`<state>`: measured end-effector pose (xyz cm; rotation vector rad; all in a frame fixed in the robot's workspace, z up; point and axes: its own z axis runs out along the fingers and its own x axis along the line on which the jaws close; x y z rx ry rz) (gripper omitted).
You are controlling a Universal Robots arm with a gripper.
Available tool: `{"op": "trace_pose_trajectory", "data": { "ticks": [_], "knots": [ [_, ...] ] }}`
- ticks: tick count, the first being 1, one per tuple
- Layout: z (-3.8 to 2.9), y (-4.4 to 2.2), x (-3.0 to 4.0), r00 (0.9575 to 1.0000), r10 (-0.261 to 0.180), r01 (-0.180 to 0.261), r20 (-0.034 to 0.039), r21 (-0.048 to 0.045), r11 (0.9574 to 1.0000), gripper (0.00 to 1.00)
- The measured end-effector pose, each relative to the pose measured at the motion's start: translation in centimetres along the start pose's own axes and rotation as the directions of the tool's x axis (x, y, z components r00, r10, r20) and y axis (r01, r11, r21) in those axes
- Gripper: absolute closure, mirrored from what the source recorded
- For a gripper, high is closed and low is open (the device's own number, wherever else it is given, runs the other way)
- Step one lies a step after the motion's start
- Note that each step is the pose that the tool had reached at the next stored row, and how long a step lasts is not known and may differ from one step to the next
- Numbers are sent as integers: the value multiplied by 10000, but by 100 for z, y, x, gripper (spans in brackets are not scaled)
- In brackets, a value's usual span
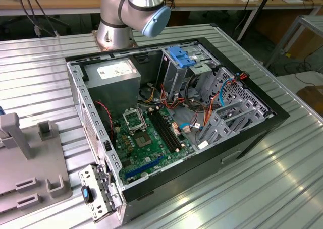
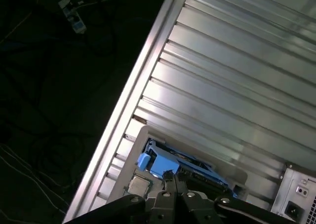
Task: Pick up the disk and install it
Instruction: 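Pick up the disk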
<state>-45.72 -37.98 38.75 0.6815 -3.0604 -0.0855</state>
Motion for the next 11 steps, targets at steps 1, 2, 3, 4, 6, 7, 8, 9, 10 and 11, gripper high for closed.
{"op": "trace_pose_trajectory", "data": {
  "ticks": [1, 2, 3, 4, 6, 7, 8, 9, 10, 11],
  "knots": [
    [0, 0, 0, 9998, -207, 207, -11, -2, 9998, 89],
    [0, 0, 0, 9989, -459, 459, -25, -4, 9989, 89],
    [0, 0, 0, 9983, -581, 581, -32, -5, 9983, 89],
    [0, 0, 0, 9977, -670, 670, -36, -6, 9978, 89],
    [0, 0, 0, 9963, -855, 855, -46, -8, 9963, 89],
    [0, 0, 0, 9946, -1036, 1036, -56, -11, 9946, 89],
    [0, 0, 0, 9935, -1138, 1138, -61, -12, 9935, 89],
    [0, 0, 0, 9923, -1237, 1237, -66, -13, 9923, 89],
    [0, 0, 0, 9900, -1410, 1410, -77, -16, 9900, 89],
    [0, 0, 0, 9883, -1523, 1523, -83, -17, 9883, 89]
  ]
}}
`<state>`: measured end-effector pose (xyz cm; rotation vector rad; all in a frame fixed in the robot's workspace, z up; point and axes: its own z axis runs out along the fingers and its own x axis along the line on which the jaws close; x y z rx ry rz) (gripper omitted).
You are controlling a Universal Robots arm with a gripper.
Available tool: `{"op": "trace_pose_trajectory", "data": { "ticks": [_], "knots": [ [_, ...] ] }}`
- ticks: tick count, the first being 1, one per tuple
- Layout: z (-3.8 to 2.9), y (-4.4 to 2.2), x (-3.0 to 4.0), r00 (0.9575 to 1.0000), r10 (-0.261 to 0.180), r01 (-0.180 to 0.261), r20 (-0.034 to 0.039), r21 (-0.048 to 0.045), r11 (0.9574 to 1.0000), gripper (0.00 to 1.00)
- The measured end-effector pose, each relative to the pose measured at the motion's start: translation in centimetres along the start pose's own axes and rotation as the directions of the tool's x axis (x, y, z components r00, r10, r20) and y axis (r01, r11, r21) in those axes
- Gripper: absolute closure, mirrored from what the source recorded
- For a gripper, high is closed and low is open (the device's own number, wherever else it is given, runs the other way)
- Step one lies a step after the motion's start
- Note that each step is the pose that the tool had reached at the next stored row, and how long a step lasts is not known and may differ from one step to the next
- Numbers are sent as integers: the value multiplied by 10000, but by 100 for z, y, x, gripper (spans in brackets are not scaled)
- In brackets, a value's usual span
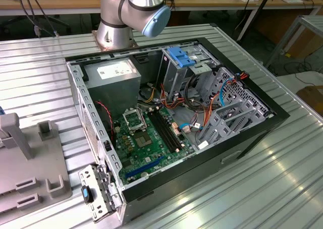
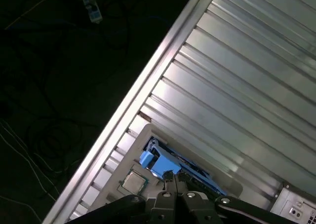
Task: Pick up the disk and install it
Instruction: 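Pick up the disk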
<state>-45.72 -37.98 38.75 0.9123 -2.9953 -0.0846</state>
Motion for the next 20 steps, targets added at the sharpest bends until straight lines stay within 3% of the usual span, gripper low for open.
{"op": "trace_pose_trajectory", "data": {
  "ticks": [4, 7, 10, 11, 12, 14, 16, 17, 20],
  "knots": [
    [1, 0, 0, 9980, -631, 631, -34, -6, 9980, 89],
    [2, 0, 0, 9926, -1215, 1215, -64, -12, 9926, 89],
    [7, -1, 0, 9792, -2027, 2026, -107, -25, 9792, 89],
    [10, -1, 0, 9708, -2397, 2397, -126, -30, 9708, 89],
    [14, -1, 0, 9581, -2860, 2860, -149, -39, 9582, 89],
    [22, -2, 0, 9381, -3459, 3459, -179, -51, 9383, 89],
    [31, -2, 0, 9081, -4182, 4182, -214, -69, 9083, 89],
    [34, -2, 0, 8963, -4428, 4428, -226, -76, 8966, 89],
    [42, -3, 0, 8695, -4933, 4932, -251, -93, 8698, 89]
  ]
}}
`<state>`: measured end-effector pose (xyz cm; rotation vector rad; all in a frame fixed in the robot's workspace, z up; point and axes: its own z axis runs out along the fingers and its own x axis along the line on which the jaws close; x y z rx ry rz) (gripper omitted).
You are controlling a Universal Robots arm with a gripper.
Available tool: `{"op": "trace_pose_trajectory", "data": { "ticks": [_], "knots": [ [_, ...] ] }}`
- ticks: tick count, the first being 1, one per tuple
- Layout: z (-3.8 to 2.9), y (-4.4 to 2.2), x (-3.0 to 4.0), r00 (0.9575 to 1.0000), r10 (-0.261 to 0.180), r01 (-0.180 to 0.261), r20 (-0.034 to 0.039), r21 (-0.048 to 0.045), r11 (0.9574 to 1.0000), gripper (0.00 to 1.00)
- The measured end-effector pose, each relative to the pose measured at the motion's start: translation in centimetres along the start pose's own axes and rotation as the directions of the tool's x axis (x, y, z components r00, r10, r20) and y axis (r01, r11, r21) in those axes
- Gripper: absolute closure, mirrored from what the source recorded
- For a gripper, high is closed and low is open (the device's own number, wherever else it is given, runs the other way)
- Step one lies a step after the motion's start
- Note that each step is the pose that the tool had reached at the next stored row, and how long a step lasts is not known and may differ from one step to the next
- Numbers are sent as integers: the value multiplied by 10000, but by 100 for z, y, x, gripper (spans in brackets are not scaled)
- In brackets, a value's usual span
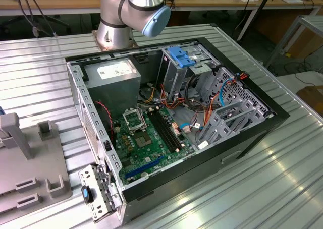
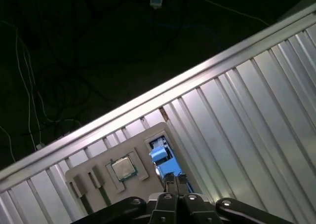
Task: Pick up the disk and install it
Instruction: 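Pick up the disk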
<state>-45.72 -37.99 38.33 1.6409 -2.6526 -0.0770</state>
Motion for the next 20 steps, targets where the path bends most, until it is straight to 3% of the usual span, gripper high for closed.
{"op": "trace_pose_trajectory", "data": {
  "ticks": [4, 7, 10, 15, 16, 18, 20],
  "knots": [
    [12, -1, 0, 9969, -788, 788, -42, -7, 9969, 89],
    [25, -1, 0, 9885, -1507, 1507, -87, -12, 9886, 89],
    [36, -2, 0, 9760, -2175, 2175, -122, -22, 9761, 89],
    [52, -4, 4, 9601, -2785, 2786, -253, 18, 9604, 89],
    [60, -4, 5, 9560, -2921, 2924, -262, 113, 9562, 76],
    [72, -5, 5, 9549, -2958, 2963, -255, 205, 9549, 71],
    [104, -7, 5, 9424, -3332, 3339, -288, 249, 9423, 52]
  ]
}}
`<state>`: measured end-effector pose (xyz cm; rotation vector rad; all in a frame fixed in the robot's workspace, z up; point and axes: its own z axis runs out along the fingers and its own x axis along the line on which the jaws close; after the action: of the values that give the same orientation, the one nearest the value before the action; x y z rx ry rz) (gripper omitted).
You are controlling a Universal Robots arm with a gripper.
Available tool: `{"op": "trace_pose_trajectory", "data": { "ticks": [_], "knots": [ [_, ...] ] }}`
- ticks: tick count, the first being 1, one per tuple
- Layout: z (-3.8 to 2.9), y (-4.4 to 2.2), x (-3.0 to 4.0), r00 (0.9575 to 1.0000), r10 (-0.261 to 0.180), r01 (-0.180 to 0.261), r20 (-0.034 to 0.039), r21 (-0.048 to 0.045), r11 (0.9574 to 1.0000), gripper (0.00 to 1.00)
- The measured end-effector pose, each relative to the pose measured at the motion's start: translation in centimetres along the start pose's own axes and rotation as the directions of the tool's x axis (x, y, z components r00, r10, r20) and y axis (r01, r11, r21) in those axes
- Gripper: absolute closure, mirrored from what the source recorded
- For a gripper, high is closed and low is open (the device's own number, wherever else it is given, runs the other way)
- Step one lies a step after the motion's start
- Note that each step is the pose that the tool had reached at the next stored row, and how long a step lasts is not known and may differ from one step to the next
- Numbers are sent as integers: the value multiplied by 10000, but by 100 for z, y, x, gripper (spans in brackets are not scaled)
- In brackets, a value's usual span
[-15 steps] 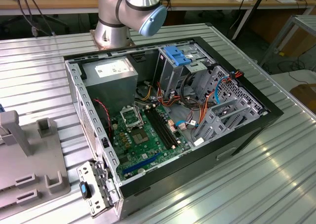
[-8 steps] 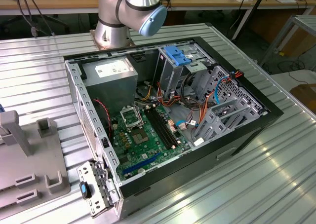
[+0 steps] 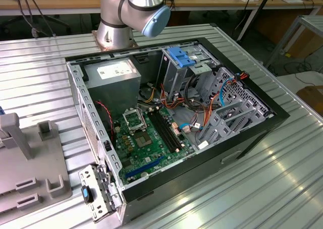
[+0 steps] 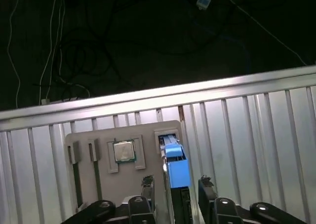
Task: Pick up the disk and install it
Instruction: 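Pick up the disk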
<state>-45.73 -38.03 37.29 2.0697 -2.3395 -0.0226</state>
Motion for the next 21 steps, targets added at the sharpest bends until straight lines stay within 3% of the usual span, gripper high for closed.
{"op": "trace_pose_trajectory", "data": {
  "ticks": [1, 2, 4, 7, 9, 10, 15, 16, 21],
  "knots": [
    [17, -1, 0, 9998, -187, 187, -6, 18, 9998, 46],
    [33, -1, 0, 9994, -334, 334, -9, 23, 9994, 46],
    [82, -2, 0, 9947, -1028, 1028, -25, 27, 9947, 46],
    [117, -3, 1, 9909, -1349, 1349, -37, 44, 9909, 46],
    [153, -5, 0, 9907, -1358, 1358, -38, 48, 9907, 45],
    [187, -7, -1, 9908, -1356, 1356, -38, 48, 9907, 38],
    [313, -18, -2, 9907, -1358, 1358, -38, 48, 9907, 37],
    [337, -19, -2, 9907, -1358, 1358, -38, 49, 9907, 31],
    [463, -22, -4, 9907, -1358, 1359, -38, 48, 9907, 31]
  ]
}}
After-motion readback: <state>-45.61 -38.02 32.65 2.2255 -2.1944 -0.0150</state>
